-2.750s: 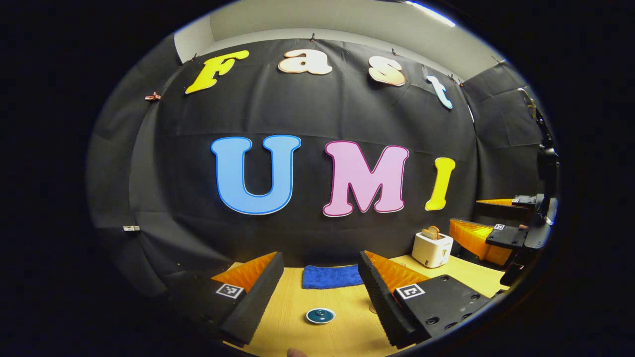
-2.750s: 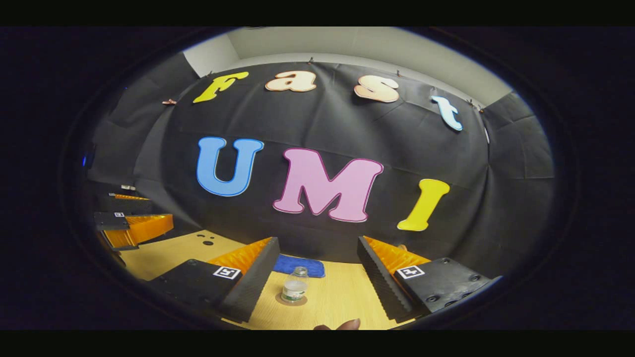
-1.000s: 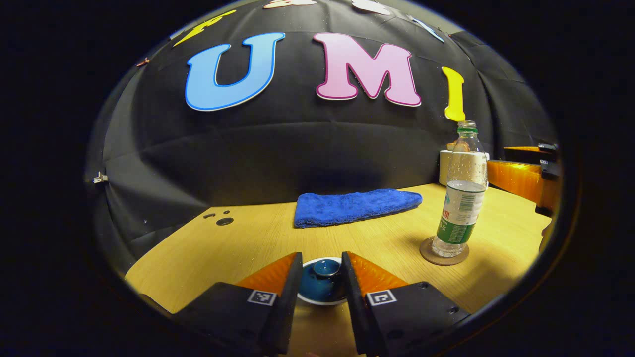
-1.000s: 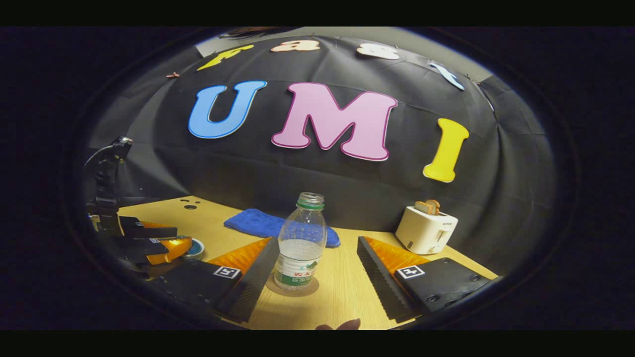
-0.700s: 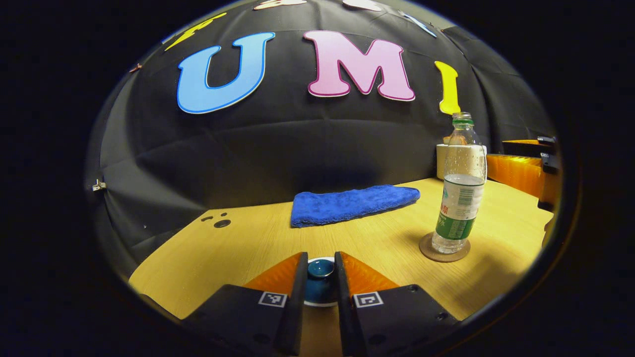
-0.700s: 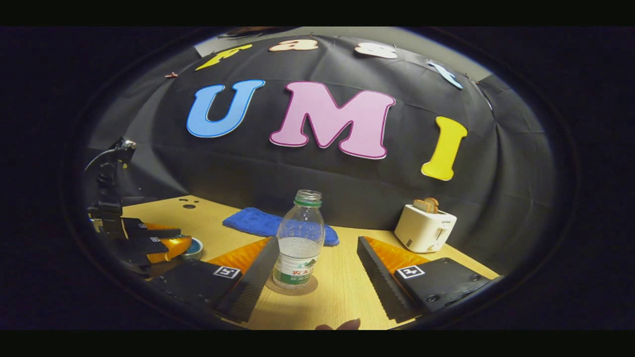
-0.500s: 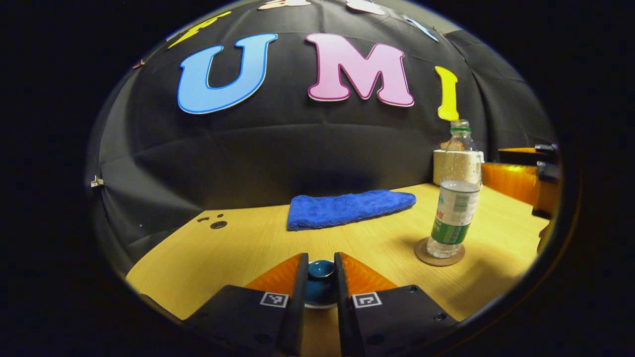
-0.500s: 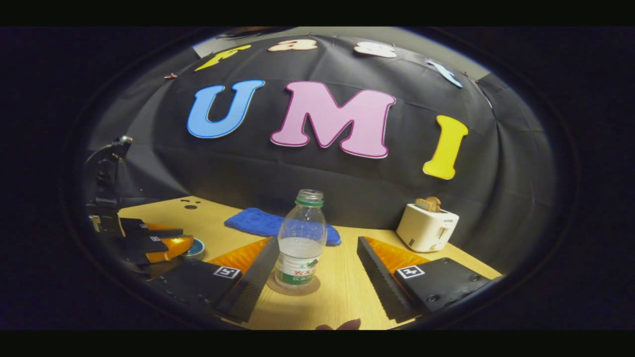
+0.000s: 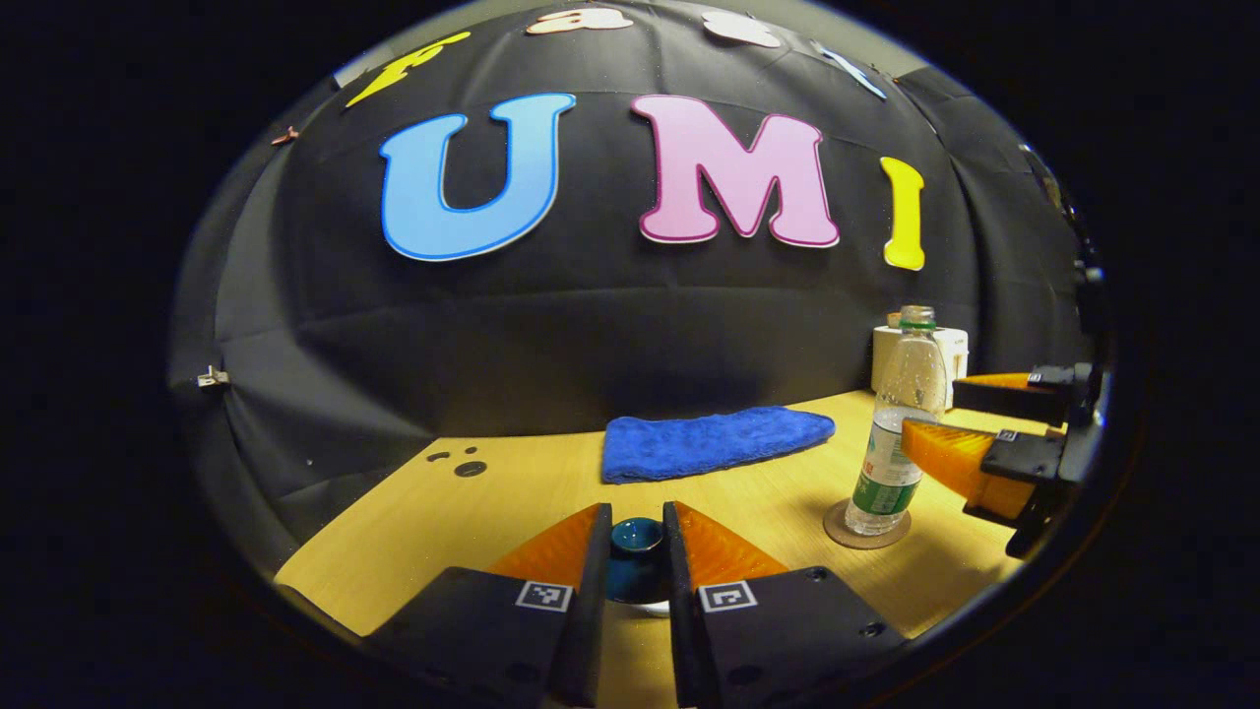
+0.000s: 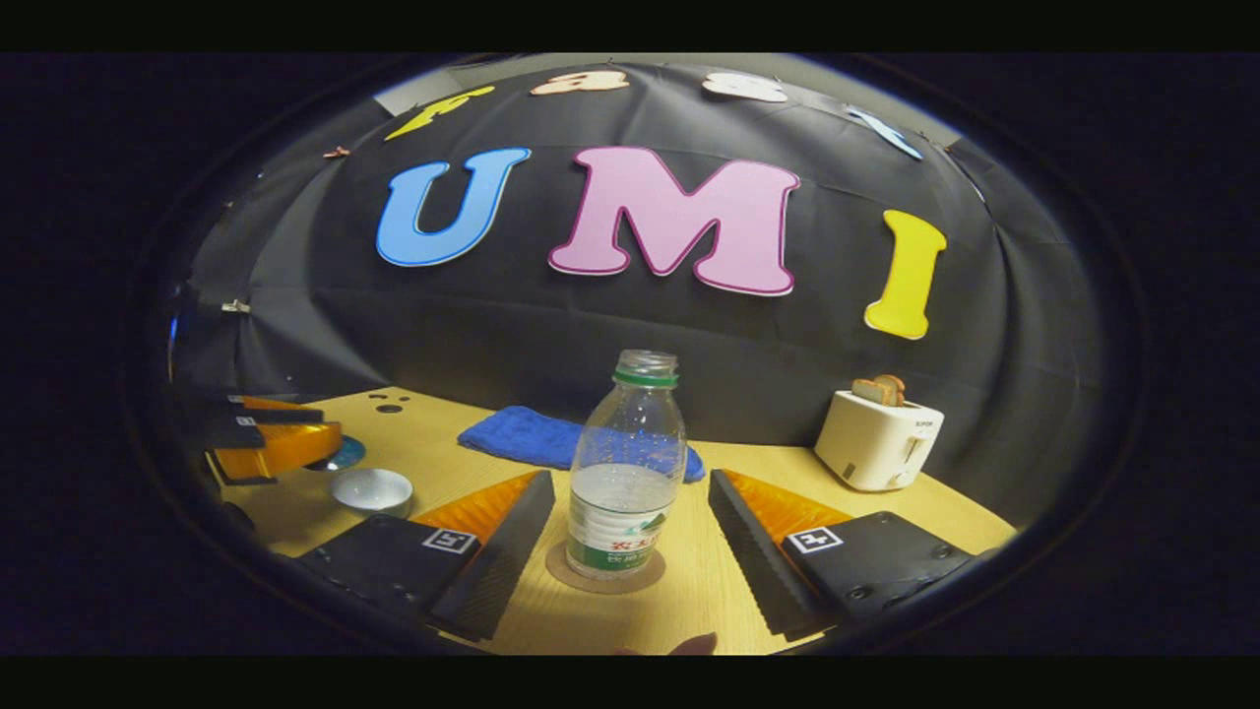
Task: Open the teacup lid with one hand, grasp the water bottle and pour water into the teacup with the other hand; after pouring, place the water bottle on the coaster and then close the teacup lid.
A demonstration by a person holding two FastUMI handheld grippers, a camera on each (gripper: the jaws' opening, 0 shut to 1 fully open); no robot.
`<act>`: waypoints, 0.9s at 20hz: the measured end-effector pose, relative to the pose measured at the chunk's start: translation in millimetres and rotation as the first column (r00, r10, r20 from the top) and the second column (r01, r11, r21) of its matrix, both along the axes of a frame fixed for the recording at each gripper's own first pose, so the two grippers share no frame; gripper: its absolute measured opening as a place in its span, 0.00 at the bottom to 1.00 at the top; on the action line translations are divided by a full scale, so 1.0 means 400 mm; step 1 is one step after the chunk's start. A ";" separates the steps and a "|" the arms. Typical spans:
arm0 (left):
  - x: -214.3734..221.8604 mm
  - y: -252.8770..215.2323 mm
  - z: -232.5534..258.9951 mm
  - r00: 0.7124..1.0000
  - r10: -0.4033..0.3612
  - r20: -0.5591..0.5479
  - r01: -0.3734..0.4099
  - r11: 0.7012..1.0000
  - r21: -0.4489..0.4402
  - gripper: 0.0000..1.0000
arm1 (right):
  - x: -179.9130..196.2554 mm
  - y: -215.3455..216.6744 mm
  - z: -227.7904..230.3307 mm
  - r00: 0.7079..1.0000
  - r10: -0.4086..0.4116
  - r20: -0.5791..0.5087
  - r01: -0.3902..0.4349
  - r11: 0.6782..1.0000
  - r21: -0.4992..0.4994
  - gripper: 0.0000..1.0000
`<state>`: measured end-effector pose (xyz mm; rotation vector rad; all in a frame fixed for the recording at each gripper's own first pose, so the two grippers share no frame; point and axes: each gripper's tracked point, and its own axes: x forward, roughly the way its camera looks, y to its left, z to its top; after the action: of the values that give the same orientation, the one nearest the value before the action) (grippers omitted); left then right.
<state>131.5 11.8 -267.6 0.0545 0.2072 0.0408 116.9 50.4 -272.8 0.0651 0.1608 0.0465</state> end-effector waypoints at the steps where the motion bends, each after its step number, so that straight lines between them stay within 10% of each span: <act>1: -0.011 0.014 0.008 1.000 0.015 0.001 -0.015 1.000 -0.006 0.32 | 0.011 0.000 -0.011 1.000 -0.002 -0.005 0.002 1.000 0.002 0.98; 12: -0.063 0.086 0.080 0.998 0.067 0.018 -0.067 0.998 0.013 0.33 | 0.076 0.011 -0.062 0.999 0.002 -0.049 0.001 0.998 0.060 0.95; 18: -0.070 0.103 0.083 0.997 0.077 0.020 -0.077 0.997 0.009 0.32 | 0.081 0.026 -0.033 0.998 0.040 -0.042 -0.039 0.999 0.015 0.78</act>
<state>103.4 52.8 -234.5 0.0562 0.1891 0.1190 149.5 60.7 -286.2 0.0769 0.2040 0.0860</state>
